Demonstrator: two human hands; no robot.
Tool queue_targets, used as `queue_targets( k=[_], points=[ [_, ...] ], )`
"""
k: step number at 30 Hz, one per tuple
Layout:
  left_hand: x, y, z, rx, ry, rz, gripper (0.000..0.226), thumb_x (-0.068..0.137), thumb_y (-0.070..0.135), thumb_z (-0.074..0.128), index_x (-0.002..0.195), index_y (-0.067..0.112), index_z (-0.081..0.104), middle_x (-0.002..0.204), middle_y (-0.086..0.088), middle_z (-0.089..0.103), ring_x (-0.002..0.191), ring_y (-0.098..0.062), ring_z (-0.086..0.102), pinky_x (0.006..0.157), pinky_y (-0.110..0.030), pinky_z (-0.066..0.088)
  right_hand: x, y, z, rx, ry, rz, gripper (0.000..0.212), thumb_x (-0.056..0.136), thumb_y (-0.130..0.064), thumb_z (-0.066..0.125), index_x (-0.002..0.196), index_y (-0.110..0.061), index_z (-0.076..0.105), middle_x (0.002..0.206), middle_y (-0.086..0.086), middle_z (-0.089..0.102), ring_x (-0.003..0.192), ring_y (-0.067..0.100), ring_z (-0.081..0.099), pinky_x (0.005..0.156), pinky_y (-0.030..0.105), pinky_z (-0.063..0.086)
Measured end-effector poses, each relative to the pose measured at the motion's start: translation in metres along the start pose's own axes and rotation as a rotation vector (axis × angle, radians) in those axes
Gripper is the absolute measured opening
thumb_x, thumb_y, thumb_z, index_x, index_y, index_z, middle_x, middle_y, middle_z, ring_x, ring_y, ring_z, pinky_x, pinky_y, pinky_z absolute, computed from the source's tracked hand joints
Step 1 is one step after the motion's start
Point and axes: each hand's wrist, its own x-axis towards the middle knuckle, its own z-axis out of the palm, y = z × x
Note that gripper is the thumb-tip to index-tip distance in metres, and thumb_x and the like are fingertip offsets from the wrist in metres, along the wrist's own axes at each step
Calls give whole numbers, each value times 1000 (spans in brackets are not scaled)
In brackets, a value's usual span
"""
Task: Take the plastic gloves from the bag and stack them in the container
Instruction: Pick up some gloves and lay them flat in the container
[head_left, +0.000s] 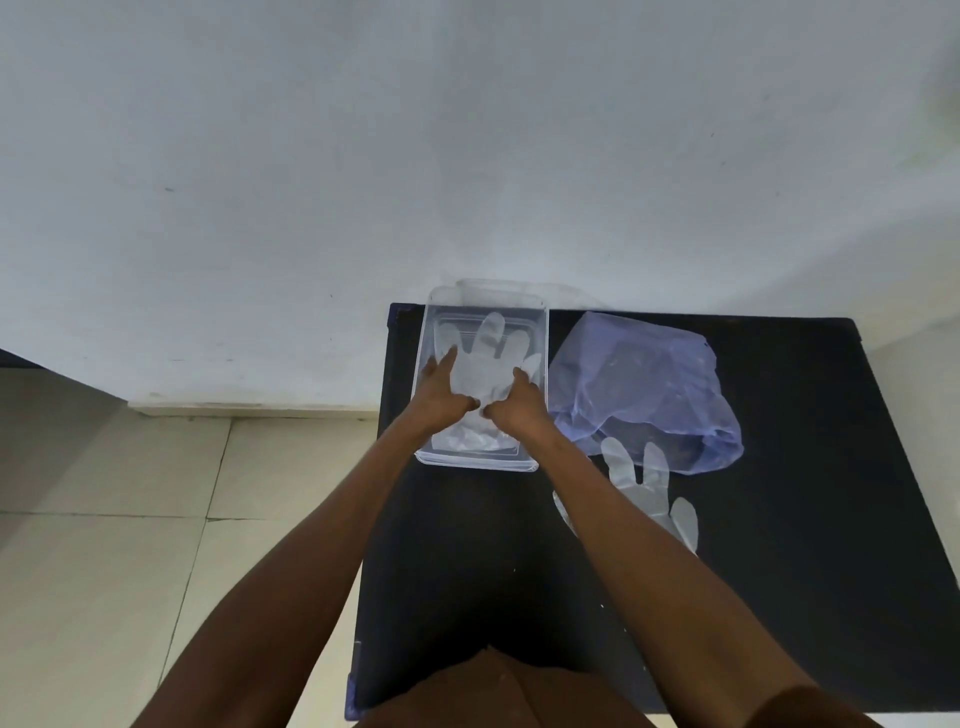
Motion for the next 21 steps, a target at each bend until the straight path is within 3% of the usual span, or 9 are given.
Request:
queue_targets(
  k=[3, 6, 11, 16, 21],
  points=[
    [-11, 4, 2, 105, 0, 20, 71, 96, 24, 64, 154, 14, 26, 160, -13, 31, 151, -35, 23, 125, -51, 19, -3, -1, 1, -27, 3, -15, 76, 82, -26, 82, 145, -11, 41, 141, 11, 57, 127, 33, 57, 100, 35, 48],
    [-18, -2, 7, 140, 94, 12, 66, 96, 18, 63, 153, 16, 30, 163, -11, 26, 152, -32, 21, 123, -46, 24, -15, 0, 1, -69, 39, -15, 70, 87, -33, 77, 146, -13, 44, 144, 9, 56, 129, 31, 58, 105, 37, 48],
    [-15, -9, 16, 59, 45, -68, 61, 92, 6, 63, 148, 19, 41, 157, -9, 40, 139, -30, 46, 110, -38, 43, -38, 7, 1, -75, 189, -57, 60, 93, -18, 70, 147, -11, 44, 150, 11, 47, 137, 30, 51, 110, 35, 44],
    [-6, -16, 17, 117, -106, -153, 62, 97, 5, 56, 153, 16, 33, 161, -11, 33, 144, -33, 40, 115, -44, 39, -30, 3, 11, -8, 11, -18, 60, 98, -8, 58, 153, -9, 33, 157, 13, 41, 142, 32, 44, 114, 37, 40],
    [0, -16, 18, 106, -92, -186, 59, 98, 3, 52, 152, 16, 34, 160, -12, 34, 142, -34, 42, 115, -43, 42, -11, 5, 16, 23, -47, 59, 55, 96, -12, 55, 147, -3, 38, 150, 17, 46, 132, 35, 53, 107, 38, 47]
  ],
)
